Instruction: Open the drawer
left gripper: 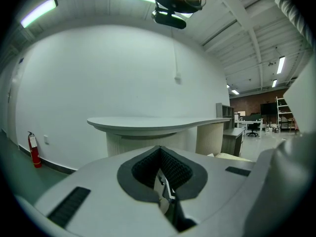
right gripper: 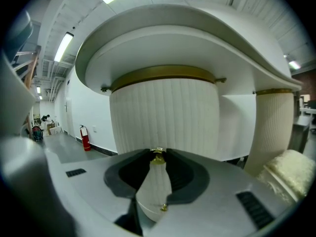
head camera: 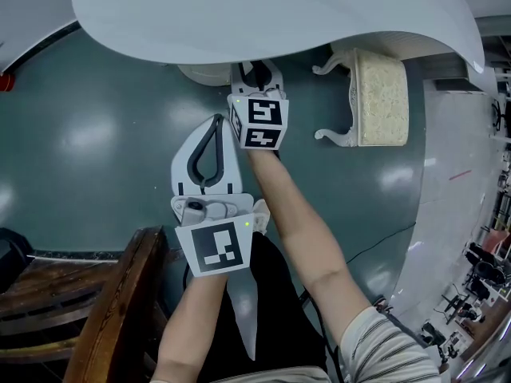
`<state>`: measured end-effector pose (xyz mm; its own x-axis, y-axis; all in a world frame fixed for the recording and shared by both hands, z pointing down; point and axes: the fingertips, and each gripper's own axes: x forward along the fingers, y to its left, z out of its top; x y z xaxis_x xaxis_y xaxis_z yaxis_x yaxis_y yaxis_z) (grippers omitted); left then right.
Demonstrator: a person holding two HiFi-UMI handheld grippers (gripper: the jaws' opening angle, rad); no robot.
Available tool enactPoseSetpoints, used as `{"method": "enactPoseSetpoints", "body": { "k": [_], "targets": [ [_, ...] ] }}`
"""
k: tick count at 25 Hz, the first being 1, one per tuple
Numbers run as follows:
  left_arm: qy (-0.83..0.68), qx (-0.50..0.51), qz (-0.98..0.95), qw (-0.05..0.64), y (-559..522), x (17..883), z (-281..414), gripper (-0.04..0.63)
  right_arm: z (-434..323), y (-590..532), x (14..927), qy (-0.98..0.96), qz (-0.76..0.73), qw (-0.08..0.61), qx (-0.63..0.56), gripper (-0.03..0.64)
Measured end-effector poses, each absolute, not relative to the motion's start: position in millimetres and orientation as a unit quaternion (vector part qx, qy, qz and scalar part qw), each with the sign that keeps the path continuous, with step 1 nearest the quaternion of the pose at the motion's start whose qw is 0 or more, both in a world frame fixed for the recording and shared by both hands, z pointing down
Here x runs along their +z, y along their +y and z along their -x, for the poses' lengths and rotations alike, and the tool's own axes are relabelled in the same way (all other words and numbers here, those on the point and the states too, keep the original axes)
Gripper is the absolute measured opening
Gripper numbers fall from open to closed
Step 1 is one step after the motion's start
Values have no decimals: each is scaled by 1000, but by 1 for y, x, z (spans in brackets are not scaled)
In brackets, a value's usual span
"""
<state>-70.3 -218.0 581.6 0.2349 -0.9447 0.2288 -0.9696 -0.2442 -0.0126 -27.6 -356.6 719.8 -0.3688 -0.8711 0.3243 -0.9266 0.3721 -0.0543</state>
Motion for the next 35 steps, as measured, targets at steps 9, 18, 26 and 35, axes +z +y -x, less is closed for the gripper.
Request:
{"method": "enactPoseSetpoints", "body": {
  "k": [9,18,26,35],
  "targets": [
    [-612,95,-782,66,-213,576,71,5,19,-327,722,-820,-547,122,118,107],
    [-611,92,-784,67,-201,565,63,5,11,-297,723,-825,-535,122,131,109],
    [-612,90,-783,72,-191,556,56,5,4,-271,725,-827,-527,134,140,109],
    [-616,88,-780,70,-183,547,56,5,-2,-244,728,-828,-517,152,154,109]
  ]
}}
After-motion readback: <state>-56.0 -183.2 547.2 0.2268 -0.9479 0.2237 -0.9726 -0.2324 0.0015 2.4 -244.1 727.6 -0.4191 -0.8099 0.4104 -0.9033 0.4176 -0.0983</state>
